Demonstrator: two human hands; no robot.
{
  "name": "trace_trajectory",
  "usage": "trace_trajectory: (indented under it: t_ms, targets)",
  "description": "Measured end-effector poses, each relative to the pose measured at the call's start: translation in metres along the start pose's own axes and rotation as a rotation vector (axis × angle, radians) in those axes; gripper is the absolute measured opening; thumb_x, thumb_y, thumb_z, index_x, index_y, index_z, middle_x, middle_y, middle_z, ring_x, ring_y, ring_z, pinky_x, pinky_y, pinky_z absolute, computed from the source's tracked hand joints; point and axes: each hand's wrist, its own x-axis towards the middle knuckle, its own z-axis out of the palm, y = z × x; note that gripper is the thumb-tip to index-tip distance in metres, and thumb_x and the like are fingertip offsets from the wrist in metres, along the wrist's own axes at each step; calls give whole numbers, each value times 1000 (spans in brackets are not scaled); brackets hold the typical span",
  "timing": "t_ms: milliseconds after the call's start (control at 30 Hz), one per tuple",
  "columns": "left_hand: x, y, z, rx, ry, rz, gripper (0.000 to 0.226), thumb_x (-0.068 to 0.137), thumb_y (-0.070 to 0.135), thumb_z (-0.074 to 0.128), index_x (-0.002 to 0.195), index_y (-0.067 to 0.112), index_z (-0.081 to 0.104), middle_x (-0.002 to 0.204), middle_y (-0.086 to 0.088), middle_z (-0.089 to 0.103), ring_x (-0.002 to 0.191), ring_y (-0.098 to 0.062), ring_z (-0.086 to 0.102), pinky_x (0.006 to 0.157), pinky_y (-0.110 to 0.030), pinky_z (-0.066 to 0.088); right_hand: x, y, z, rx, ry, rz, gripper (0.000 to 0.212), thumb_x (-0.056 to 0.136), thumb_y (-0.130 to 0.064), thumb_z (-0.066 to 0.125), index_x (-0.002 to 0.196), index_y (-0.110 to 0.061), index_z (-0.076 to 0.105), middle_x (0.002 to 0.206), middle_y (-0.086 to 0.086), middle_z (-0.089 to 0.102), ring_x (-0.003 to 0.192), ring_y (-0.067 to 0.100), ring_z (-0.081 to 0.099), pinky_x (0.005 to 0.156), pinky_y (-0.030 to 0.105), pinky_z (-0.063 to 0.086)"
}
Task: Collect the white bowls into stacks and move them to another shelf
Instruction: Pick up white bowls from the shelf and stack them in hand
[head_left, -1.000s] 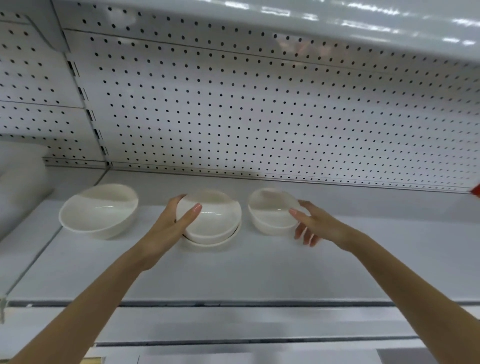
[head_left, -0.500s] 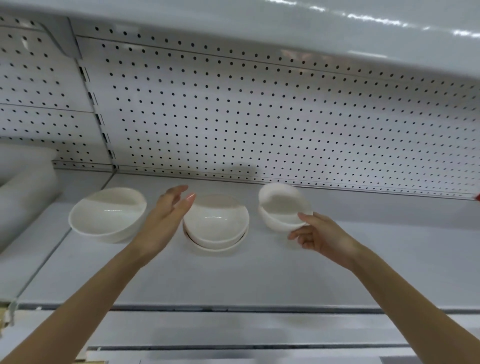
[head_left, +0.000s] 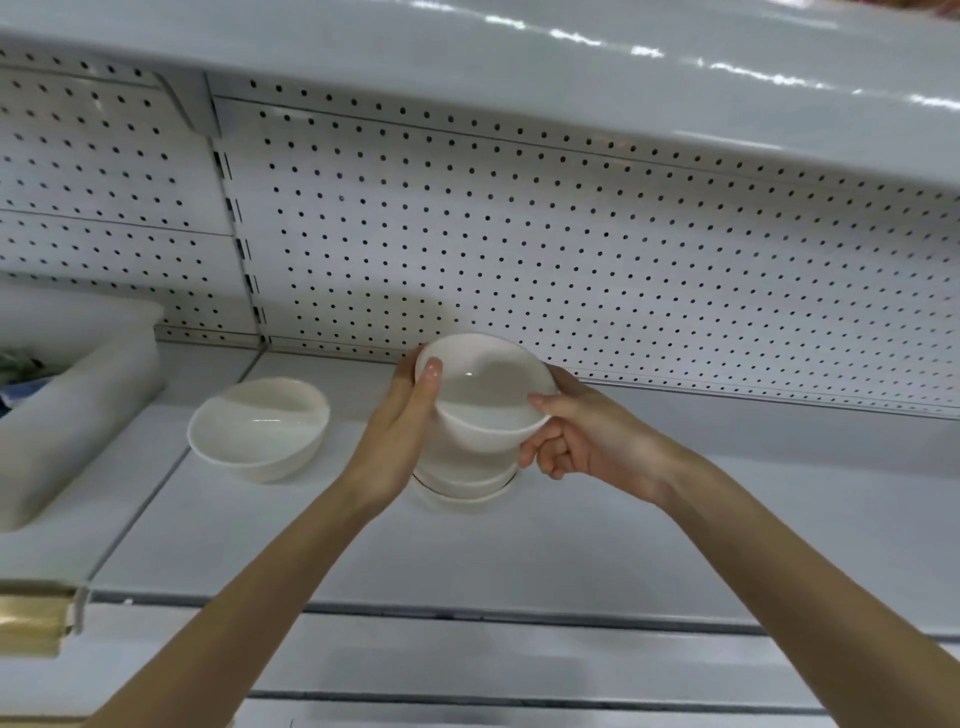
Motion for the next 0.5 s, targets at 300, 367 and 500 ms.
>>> trace_trajectory:
  t_ms: [300, 367, 500]
  targets:
    - [-3, -22, 0, 1, 41, -73, 36, 98, 48, 34, 131, 33, 37, 131, 10, 48, 108, 4, 48, 76, -7, 36, 3, 10, 8, -295, 12, -62, 57, 87, -29, 68, 135, -34, 37, 75, 12, 68, 57, 16, 56, 56, 25, 48]
    - [-4, -25, 2, -9, 36, -75, 41, 98, 47, 34, 136, 32, 36, 135, 9, 46, 112, -1, 47, 75, -5, 38, 6, 13, 9, -316, 59, -89, 61, 85, -27, 71, 136, -33, 39, 68, 8, 66, 54, 16, 54, 53, 24, 46]
    - [-4, -30, 2, -22, 31, -71, 34, 98, 46, 35, 131, 36, 34, 138, 6, 45, 119, -6, 45, 88, -13, 34, 11, 20, 6, -401, 103, -143, 60, 82, -21, 74, 133, -37, 46, 49, -11, 53, 46, 2, 47, 48, 14, 38]
